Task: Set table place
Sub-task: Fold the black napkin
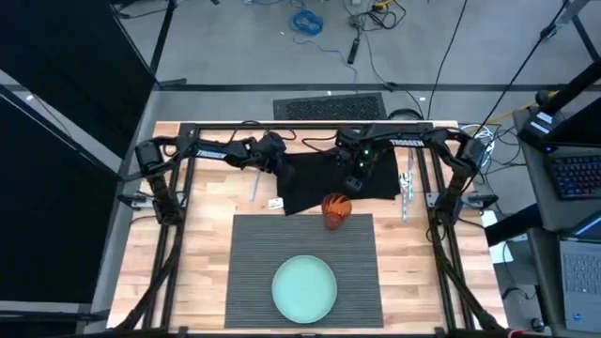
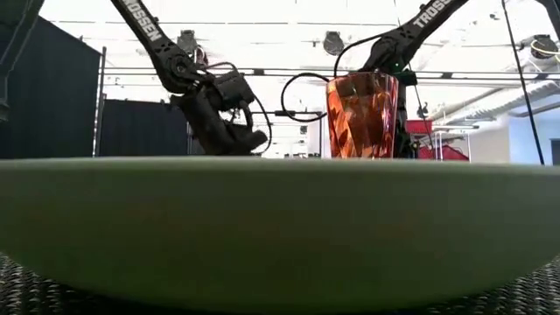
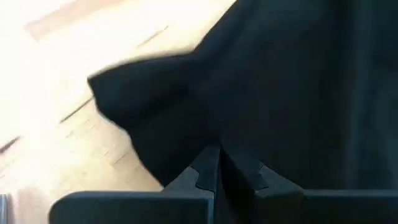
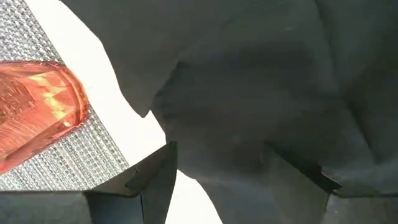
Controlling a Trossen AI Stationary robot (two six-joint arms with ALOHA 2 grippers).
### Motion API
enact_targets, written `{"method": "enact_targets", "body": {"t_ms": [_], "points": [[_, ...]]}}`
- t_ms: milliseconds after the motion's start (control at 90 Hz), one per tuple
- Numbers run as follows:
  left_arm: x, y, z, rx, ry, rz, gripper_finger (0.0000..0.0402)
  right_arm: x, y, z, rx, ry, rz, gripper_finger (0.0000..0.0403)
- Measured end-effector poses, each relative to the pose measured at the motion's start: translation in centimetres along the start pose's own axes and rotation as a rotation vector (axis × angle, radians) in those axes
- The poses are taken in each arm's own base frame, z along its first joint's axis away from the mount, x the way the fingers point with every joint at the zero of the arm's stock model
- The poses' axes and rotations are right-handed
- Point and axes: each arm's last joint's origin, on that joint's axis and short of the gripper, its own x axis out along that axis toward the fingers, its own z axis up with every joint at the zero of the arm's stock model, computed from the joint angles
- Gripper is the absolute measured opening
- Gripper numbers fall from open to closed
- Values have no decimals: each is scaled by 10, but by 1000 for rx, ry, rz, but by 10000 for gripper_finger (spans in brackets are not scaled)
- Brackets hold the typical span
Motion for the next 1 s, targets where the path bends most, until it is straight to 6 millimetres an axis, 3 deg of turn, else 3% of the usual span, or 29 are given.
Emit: {"method": "enact_targets", "body": {"t_ms": [367, 644, 1000], "points": [[1, 9, 6, -49, -36, 61, 0, 2, 7, 0, -18, 6, 1, 215], [-4, 11, 23, -66, -90, 59, 0, 4, 9, -1, -24, 9, 1, 215], [-11, 16, 38, -79, -131, 61, 0, 38, 5, -32, 5, 108, 11, 215]]}}
